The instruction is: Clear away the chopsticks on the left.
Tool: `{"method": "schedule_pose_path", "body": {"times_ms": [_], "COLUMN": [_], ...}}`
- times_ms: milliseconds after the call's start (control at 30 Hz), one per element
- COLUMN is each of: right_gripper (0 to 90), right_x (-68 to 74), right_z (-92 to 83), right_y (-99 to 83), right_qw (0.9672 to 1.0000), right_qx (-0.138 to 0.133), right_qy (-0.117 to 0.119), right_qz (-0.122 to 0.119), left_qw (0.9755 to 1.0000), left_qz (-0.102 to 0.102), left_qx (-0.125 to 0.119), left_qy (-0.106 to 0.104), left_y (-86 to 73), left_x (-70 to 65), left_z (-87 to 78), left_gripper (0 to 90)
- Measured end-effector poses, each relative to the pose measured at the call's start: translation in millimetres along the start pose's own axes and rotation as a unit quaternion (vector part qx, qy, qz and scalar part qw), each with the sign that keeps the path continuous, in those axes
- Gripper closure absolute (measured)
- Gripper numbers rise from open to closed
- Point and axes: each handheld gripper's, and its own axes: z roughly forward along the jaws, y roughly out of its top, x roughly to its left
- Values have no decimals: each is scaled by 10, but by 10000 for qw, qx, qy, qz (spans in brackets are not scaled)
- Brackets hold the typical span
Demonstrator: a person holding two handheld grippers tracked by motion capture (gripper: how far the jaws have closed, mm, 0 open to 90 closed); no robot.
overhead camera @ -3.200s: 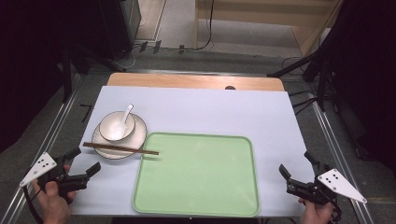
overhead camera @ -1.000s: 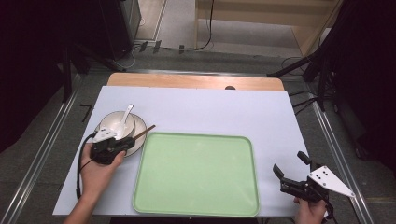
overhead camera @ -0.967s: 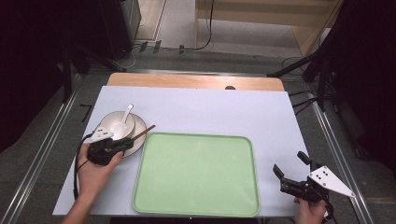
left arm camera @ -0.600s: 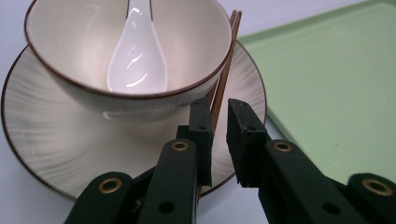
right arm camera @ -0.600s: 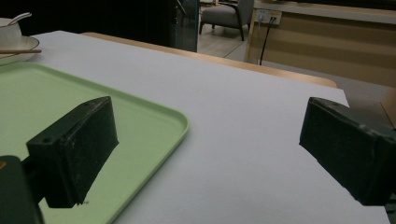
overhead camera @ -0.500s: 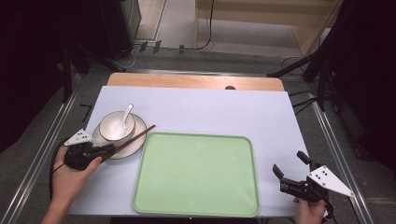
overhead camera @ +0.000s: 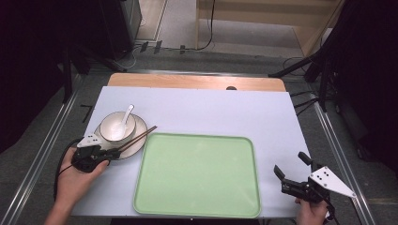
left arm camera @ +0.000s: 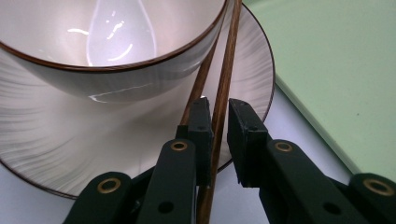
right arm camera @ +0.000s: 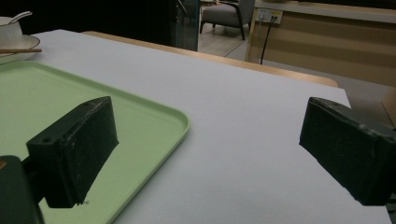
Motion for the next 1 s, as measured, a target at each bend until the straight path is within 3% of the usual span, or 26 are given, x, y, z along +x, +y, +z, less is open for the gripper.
{"method": "schedule_pose_path", "body": {"times_ms": [167, 300, 500, 700, 1000], "right_gripper": [40, 41, 41, 41, 41], "right_x": [-1, 4, -3, -1, 1], "right_z": [7, 8, 2, 4, 3], "right_y": [-1, -2, -2, -3, -2], "right_qw": [10000, 10000, 10000, 10000, 10000], "right_qx": [0, 23, 3, 6, 7], "right_qy": [-1, 7, -3, 8, 3], "right_qz": [-14, -6, -7, -3, -9], "left_qw": [9997, 9996, 9999, 9992, 9965], "left_qz": [136, 239, 116, 214, -13], "left_qx": [131, 126, 73, -15, -32], "left_qy": [124, 63, -82, -328, -836], "left_y": [27, 36, 65, 118, 134], "left_x": [-33, -53, -146, -368, -766], "left_z": [62, 65, 0, -12, 142], "left_gripper": [811, 854, 856, 856, 856]}}
